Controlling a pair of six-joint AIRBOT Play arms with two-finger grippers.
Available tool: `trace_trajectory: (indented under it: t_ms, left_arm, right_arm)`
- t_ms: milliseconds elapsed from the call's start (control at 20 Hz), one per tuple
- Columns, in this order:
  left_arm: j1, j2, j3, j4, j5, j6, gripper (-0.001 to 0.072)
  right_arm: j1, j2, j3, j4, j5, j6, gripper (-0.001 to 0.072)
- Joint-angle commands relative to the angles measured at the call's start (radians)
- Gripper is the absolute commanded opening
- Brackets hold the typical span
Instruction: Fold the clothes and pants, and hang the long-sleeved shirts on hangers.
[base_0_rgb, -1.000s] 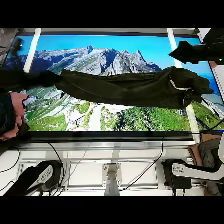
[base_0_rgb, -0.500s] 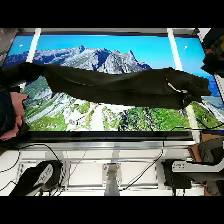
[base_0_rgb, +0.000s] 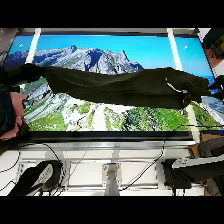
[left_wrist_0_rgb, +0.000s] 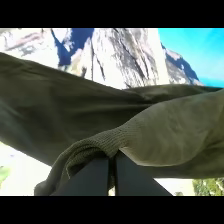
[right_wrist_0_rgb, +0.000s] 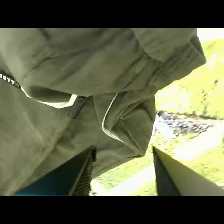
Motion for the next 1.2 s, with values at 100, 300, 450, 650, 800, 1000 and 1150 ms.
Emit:
trace_trajectory:
  t_ms: [100,300,450,650,800,1000,1150]
  left_arm:
    - [0.0,-0.035,-0.001,0.02,0.033,0.0,0.0006]
    - [0.0,-0.065,-0.013,0.02,0.033,0.0,0.0006]
    - [0.0,-0.088,-0.013,0.021,0.036,0.0,0.0006]
    - [0.0,-0.108,-0.013,0.062,0.037,0.0,0.0006]
    - [0.0,-0.121,-0.013,0.144,0.039,0.0,0.0006]
    - [0.001,-0.159,-0.013,0.116,-0.029,-0.001,0.0005]
    - [0.0,-0.185,-0.012,-0.1,-0.329,-0.04,0.0005]
  right_arm:
    - [-0.034,-0.095,0.001,0.052,-0.089,0.097,0.0456]
    - [-0.034,-0.151,0.001,0.076,-0.147,0.11,0.0457]
    - [-0.034,-0.176,0.001,0.129,-0.22,0.109,0.0457]
    - [-0.034,-0.185,0.001,0.119,-0.288,0.11,0.0456]
    - [-0.034,-0.185,0.001,0.12,-0.318,0.109,0.0433]
    - [-0.034,-0.185,0.001,0.153,-0.341,0.106,0.0035]
    - [-0.034,-0.179,0.002,0.352,-0.367,0.046,0.0033]
